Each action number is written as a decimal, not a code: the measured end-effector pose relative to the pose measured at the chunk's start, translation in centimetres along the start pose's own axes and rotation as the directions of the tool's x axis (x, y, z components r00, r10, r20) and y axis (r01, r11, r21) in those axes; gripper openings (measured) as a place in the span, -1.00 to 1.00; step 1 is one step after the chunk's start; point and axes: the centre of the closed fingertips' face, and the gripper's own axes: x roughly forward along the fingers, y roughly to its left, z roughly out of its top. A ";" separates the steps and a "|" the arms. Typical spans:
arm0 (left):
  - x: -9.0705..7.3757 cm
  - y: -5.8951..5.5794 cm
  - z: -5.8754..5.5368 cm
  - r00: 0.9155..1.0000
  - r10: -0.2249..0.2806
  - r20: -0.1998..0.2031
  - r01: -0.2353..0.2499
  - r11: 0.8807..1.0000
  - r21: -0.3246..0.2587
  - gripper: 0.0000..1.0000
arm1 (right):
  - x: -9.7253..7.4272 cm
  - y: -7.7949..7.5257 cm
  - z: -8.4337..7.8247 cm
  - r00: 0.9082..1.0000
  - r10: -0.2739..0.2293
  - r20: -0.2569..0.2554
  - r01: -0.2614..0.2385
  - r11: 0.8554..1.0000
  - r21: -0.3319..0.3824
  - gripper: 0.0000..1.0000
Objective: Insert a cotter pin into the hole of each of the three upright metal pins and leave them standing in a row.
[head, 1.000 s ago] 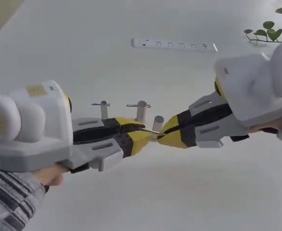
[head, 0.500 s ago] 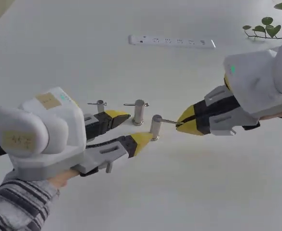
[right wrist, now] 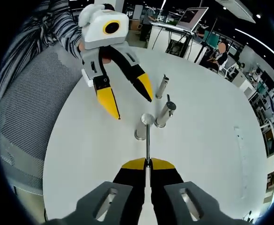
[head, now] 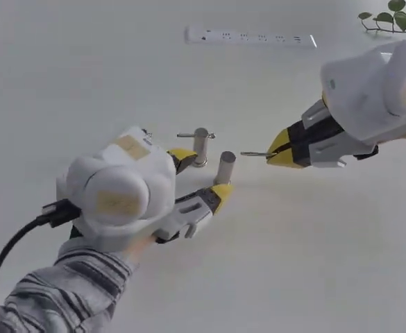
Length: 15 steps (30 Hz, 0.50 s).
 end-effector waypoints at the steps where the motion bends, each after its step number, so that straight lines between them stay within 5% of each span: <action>1: 0.2 0.1 0.0 1.000 0.006 0.001 -0.006 1.000 -0.001 -0.29 | 0.2 0.0 -0.1 1.000 0.005 -0.005 -0.005 1.000 -0.005 -1.00; 15: 2.5 0.0 -1.5 0.999 0.019 -0.050 -0.021 0.999 -0.040 -0.50 | 1.4 0.2 -0.3 0.999 0.040 0.006 -0.040 0.999 -0.015 -1.00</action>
